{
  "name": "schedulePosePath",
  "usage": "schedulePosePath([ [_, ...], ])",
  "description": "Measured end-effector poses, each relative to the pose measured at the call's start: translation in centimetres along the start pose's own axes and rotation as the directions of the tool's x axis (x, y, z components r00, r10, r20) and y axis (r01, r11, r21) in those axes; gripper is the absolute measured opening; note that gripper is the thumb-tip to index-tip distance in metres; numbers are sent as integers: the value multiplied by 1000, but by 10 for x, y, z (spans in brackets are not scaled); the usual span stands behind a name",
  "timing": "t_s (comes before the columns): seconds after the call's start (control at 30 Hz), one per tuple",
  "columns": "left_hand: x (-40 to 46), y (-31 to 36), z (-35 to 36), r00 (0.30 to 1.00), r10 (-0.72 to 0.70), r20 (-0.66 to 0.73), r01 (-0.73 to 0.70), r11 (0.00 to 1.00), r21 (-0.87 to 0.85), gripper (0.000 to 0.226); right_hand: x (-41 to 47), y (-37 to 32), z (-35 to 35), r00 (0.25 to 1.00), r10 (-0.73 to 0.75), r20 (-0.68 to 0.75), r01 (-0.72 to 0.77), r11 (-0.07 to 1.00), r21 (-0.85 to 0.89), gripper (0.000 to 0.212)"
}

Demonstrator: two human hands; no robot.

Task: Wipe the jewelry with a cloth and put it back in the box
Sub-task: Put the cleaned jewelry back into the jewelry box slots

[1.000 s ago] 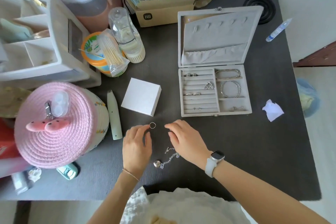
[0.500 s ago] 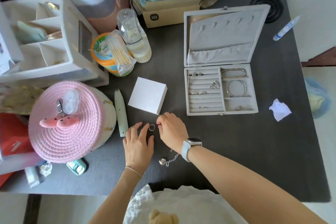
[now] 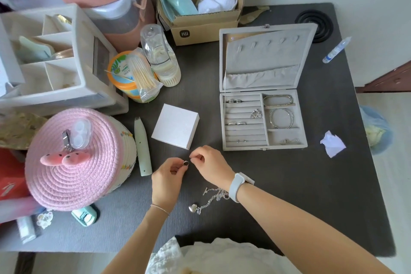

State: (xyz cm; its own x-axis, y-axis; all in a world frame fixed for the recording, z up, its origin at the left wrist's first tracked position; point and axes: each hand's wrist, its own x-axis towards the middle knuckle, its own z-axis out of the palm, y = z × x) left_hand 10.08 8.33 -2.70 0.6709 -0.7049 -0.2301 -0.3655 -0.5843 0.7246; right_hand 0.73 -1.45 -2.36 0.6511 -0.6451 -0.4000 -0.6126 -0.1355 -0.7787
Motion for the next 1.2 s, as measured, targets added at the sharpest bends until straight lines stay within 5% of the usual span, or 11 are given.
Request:
schedulePosePath([
  [0.23,5,30,8,998,-45,37,51,986,-160,23,-8,0,-33,1000,-5,-17,8,988,152,10],
  [0.43,11,54,22,999,15,47,-4,974,-225,17,-12,6,-60,999,41,-5,-39,976,214,5],
  [0.53,14,71,33,992,113,63,-95,966,-242,10,-14,14,-81,993,36,-114,-9,973,230,10],
  [0.63,22,77,47,945,303,127,-296,953,-70,26,-11,30,-105,927,-59,-370,70,997,17,5],
  [0.73,27,77,61,895,310,322,-371,917,149,48,-1,50,-121,889,-93,-448,20,986,-165,7],
  [0.87,28,76,65,881,248,403,-403,839,365,52,7,64,-126,899,-98,-426,-45,949,-312,11],
  [1.2,27,69,63,871,274,408,-436,813,385,52,19,61,-113,932,-206,-297,7,832,-555,10],
])
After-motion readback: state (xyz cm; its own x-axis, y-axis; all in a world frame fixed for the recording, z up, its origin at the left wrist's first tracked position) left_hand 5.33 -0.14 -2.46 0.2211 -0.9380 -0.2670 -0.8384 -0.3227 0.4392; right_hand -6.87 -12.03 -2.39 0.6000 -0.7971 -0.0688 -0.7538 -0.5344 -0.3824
